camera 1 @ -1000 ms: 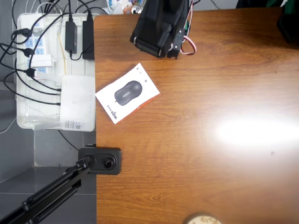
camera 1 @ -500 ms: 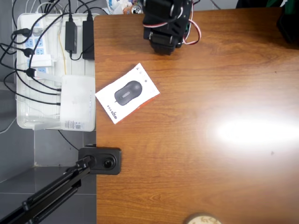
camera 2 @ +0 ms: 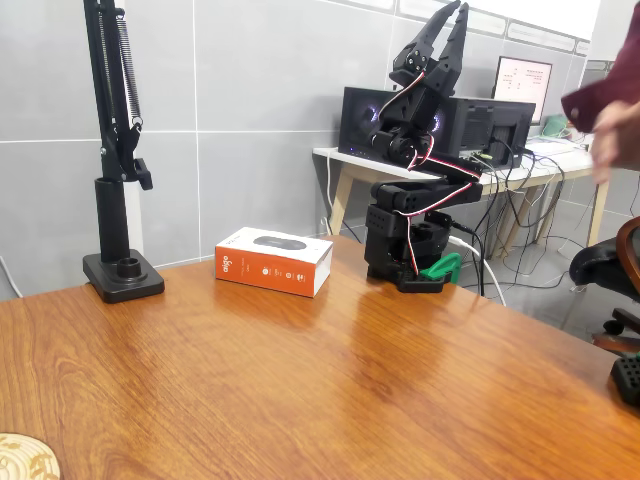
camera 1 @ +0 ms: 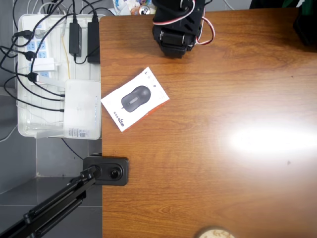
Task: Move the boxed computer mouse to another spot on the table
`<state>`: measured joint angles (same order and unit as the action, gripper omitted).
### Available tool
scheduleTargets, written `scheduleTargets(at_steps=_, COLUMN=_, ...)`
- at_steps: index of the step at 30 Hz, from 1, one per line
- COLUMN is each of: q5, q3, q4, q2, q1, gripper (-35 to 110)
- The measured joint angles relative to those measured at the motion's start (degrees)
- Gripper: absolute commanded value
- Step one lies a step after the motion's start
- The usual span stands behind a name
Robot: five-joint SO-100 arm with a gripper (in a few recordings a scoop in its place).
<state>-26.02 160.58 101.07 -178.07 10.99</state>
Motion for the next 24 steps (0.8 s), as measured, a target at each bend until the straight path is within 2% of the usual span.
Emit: scheduleTargets(at_steps=24, q5=-0.5, q3=0.0, q4=0.0, q2=0.0, q1=0.0, gripper=0)
